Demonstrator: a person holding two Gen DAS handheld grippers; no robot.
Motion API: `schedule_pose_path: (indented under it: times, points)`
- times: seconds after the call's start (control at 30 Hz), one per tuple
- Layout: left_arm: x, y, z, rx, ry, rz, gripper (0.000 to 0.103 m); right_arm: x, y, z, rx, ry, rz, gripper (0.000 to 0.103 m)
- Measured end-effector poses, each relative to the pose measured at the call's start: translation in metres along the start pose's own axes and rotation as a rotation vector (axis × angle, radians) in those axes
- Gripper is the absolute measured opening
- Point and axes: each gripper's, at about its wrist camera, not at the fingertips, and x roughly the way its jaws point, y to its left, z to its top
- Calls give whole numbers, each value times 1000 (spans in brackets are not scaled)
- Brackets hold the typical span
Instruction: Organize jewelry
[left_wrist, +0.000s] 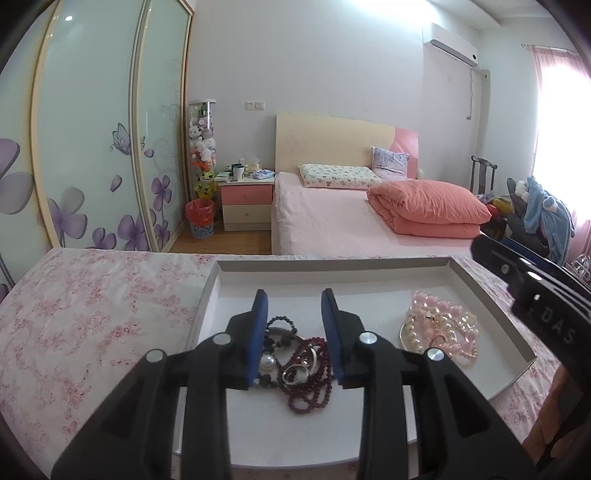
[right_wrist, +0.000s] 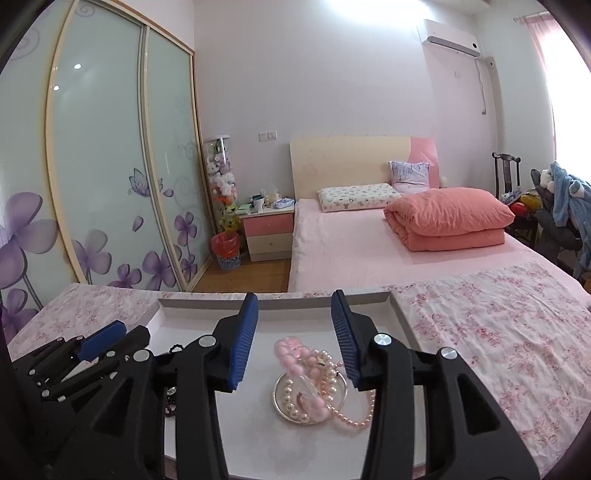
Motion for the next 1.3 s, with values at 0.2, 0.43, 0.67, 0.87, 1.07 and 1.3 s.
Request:
schedule_pose_path:
  times: [0.2, 0.43, 0.67, 0.87, 1.07, 1.3]
  points:
    - [-10, 11, 4, -29, -2, 19, 31, -10, -4, 2, 11, -7, -8, 43]
    - [-40, 24, 8, -48, -29, 38, 34, -33, -4, 3, 15, -17, -5, 43]
    - [-87, 43, -1, -79, -43, 17, 38, -72, -4, -8, 11, 2, 4, 43]
    - [-130, 53, -22, -85, -45, -17, 42, -109, -6, -26, 10, 34, 28, 43]
    - [-159, 55, -44, -74, -35, -44, 46, -132, -1, -45, -6, 71, 42, 43]
    - [-179, 55, -64, -92, -32, -42, 58, -150, 1, -60, -16, 76, 27, 51]
